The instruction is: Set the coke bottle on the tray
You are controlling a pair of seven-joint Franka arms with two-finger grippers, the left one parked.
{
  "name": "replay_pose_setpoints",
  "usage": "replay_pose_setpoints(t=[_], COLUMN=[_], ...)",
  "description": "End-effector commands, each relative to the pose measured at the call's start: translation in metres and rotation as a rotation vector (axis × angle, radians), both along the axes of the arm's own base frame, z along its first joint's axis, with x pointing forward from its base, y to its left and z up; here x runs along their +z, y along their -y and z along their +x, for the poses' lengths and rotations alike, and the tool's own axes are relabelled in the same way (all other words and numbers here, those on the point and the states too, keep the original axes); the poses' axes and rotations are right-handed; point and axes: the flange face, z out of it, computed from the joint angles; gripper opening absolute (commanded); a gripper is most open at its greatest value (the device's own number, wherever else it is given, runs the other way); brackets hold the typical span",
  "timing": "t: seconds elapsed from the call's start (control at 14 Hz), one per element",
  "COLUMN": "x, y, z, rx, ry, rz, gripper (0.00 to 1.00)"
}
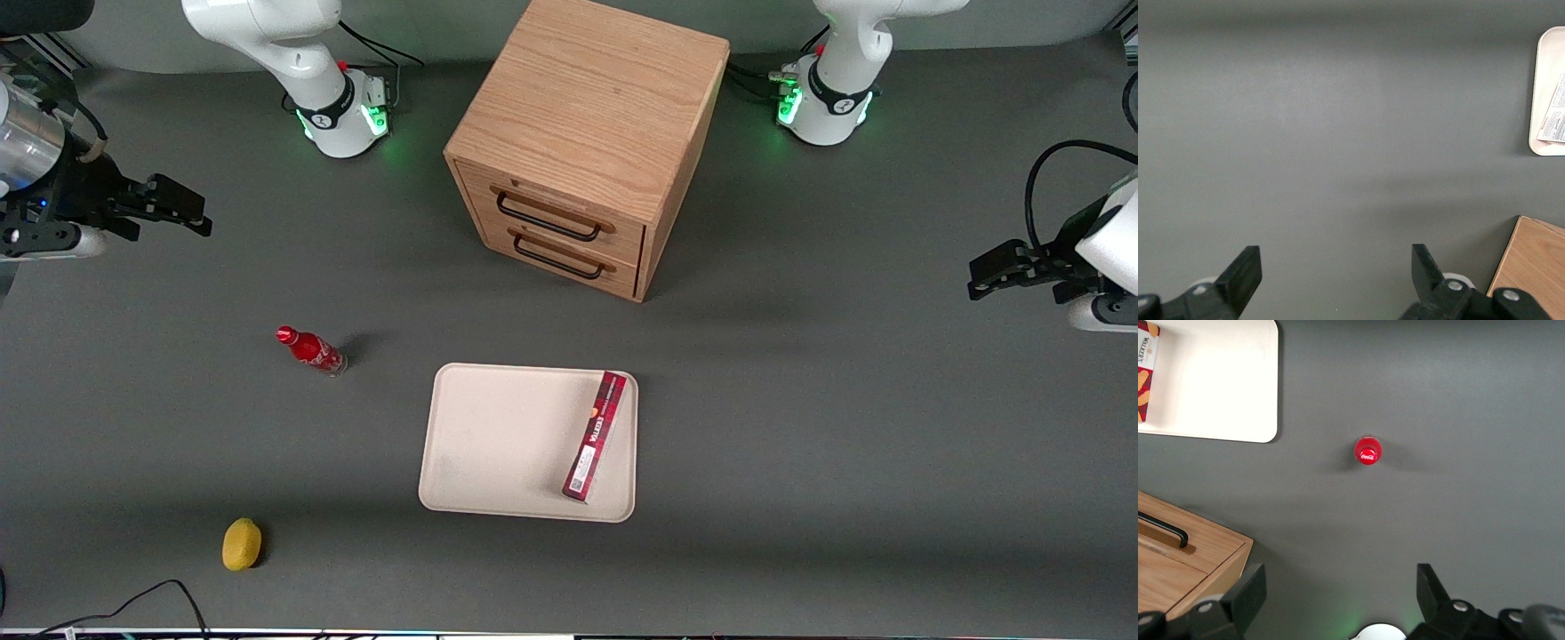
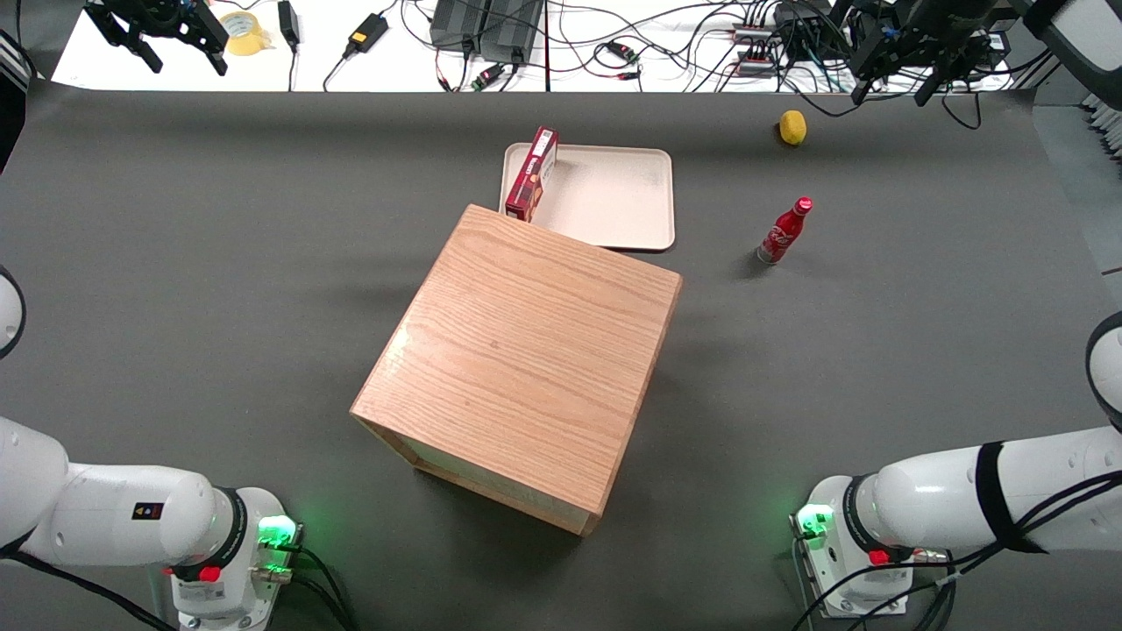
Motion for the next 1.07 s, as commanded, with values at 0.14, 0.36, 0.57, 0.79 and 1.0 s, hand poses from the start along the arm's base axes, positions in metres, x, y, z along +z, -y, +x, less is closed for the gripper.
replay_pose_setpoints(t=[0.14, 0.36, 0.57, 0.79, 1.0], x=[-0.056, -0.136, -0.195, -0.24, -0.261], y=[0.019, 0.021, 0.024, 0.017, 0.017], z=[-0.003, -0.028, -0.022, -0.005, 0.004], rx=[0.012, 0.089, 0.126, 0.174, 0.177], ry=[-0.056, 0.039, 0.094, 0.104, 0.125], rz=[-0.009, -0.003, -0.009, -0.053, -0.054], gripper=[1.0, 1.0, 1.0, 0.99, 0.98])
